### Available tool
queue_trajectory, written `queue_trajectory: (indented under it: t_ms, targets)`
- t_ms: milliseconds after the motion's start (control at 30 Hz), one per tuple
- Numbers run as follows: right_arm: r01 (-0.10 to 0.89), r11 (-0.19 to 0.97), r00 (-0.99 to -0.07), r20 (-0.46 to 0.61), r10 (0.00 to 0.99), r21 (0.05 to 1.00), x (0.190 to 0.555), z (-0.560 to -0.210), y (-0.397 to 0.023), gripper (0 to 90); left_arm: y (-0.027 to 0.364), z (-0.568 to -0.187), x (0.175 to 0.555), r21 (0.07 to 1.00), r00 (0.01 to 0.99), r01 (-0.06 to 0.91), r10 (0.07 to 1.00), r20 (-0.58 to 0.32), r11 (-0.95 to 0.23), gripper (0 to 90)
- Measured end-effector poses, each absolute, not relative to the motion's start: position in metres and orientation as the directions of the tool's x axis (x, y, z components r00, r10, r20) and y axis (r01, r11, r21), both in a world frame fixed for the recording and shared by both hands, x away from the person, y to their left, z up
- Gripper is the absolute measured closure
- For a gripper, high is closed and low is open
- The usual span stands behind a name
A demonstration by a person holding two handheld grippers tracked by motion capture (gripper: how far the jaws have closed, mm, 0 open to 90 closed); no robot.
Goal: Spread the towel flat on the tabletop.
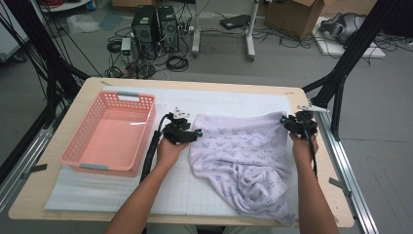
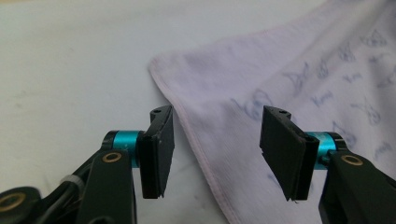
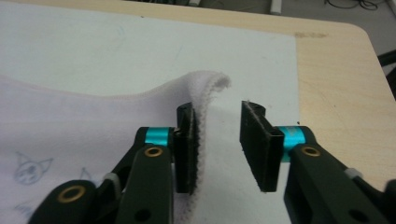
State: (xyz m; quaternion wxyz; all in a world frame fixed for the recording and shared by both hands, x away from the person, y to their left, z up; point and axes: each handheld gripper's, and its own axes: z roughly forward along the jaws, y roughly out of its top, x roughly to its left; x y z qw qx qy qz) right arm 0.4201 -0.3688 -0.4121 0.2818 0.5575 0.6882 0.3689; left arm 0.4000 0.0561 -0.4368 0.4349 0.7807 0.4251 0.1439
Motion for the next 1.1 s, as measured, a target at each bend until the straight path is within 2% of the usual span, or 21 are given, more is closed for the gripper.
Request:
queue_trajectory:
  t_ms: [100, 167, 367, 467, 533, 567, 600, 633, 700, 733, 833, 933, 1100]
  targets:
    - [0.540, 0.142, -0.295, 0.028, 0.955, 0.829, 0.407, -0.404, -0.367, 59.0, 0.054, -0.440, 0.390, 0.796, 0.606, 0.552, 0.775, -0.178, -0.249, 40.3]
    - [0.533, 0.149, -0.321, 0.036, 0.946, 0.833, 0.400, -0.401, -0.367, 56.7, 0.051, -0.438, 0.384, 0.782, 0.632, 0.552, 0.757, -0.166, -0.289, 38.0]
    - [0.528, 0.155, -0.399, 0.083, 0.913, 0.835, 0.386, -0.390, -0.364, 54.2, 0.044, -0.438, 0.367, 0.777, 0.681, 0.520, 0.721, -0.126, -0.355, 38.3]
    - [0.526, 0.232, -0.498, 0.075, 0.864, 0.818, 0.370, -0.390, -0.355, 51.9, 0.044, -0.445, 0.360, 0.765, 0.675, 0.543, 0.722, -0.153, -0.347, 35.8]
    - [0.527, 0.252, -0.519, 0.073, 0.851, 0.811, 0.364, -0.392, -0.353, 51.0, 0.043, -0.447, 0.354, 0.772, 0.680, 0.536, 0.716, -0.156, -0.341, 35.7]
    - [0.526, 0.271, -0.539, 0.070, 0.839, 0.806, 0.359, -0.394, -0.351, 50.3, 0.042, -0.448, 0.351, 0.776, 0.688, 0.526, 0.710, -0.148, -0.348, 38.0]
    - [0.533, 0.279, -0.558, 0.084, 0.825, 0.799, 0.354, -0.397, -0.350, 50.2, 0.040, -0.448, 0.348, 0.775, 0.698, 0.504, 0.709, -0.104, -0.382, 43.7]
    - [0.532, 0.291, -0.581, 0.092, 0.809, 0.795, 0.350, -0.400, -0.349, 49.8, 0.038, -0.447, 0.345, 0.773, 0.701, 0.472, 0.712, -0.038, -0.424, 53.2]
    - [0.531, 0.318, -0.613, 0.097, 0.784, 0.786, 0.343, -0.407, -0.346, 49.4, 0.038, -0.445, 0.347, 0.768, 0.709, 0.470, 0.705, -0.034, -0.436, 82.3]
    - [0.534, 0.327, -0.626, 0.105, 0.773, 0.779, 0.341, -0.410, -0.343, 49.1, 0.039, -0.445, 0.349, 0.768, 0.704, 0.471, 0.710, -0.030, -0.434, 86.7]
    - [0.526, 0.338, -0.654, 0.117, 0.747, 0.781, 0.335, -0.415, -0.337, 48.9, 0.050, -0.441, 0.360, 0.805, 0.624, 0.475, 0.781, -0.023, -0.355, 87.8]
    - [0.519, 0.361, -0.691, 0.131, 0.711, 0.775, 0.331, -0.418, -0.325, 48.9, 0.066, -0.433, 0.381, 0.835, 0.529, 0.504, 0.843, -0.097, -0.221, 88.2]
    - [0.497, 0.429, -0.759, 0.138, 0.636, 0.754, 0.331, -0.420, -0.295, 48.9, 0.066, -0.431, 0.391, 0.850, 0.516, 0.487, 0.851, -0.094, -0.201, 87.9]
